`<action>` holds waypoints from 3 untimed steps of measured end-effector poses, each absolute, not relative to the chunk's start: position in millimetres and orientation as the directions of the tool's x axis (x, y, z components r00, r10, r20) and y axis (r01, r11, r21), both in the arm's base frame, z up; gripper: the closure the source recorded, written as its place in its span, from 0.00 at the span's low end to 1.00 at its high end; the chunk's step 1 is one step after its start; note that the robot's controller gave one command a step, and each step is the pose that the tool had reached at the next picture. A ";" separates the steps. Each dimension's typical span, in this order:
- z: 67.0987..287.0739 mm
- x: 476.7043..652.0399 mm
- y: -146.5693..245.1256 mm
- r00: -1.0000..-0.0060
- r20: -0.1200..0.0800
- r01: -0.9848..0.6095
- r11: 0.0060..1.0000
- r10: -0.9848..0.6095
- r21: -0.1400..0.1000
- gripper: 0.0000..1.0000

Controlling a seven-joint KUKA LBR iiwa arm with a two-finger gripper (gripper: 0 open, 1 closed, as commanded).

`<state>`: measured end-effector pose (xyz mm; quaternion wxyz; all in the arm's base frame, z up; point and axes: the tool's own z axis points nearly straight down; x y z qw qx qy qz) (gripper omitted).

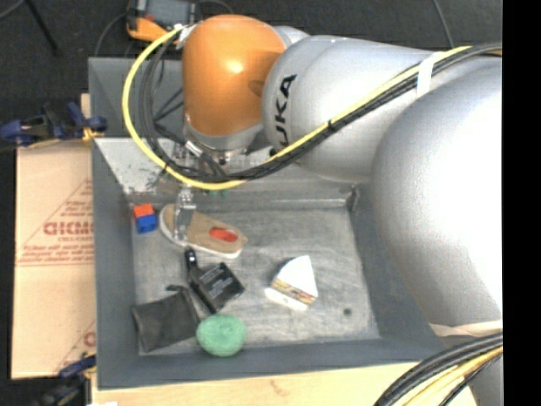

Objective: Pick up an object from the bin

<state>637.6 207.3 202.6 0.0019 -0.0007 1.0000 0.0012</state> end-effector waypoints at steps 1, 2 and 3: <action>202.6 637.6 207.2 -1.000 -0.004 -0.001 1.000 -0.001 0.002 0.00; 225.1 627.7 191.0 -0.982 -0.004 -0.187 0.982 -0.187 0.000 0.00; 184.7 582.2 154.0 -0.969 -0.011 -0.248 0.969 -0.248 0.001 0.00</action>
Offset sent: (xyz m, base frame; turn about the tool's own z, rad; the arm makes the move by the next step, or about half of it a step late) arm -0.0148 -0.0227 0.0322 -0.2164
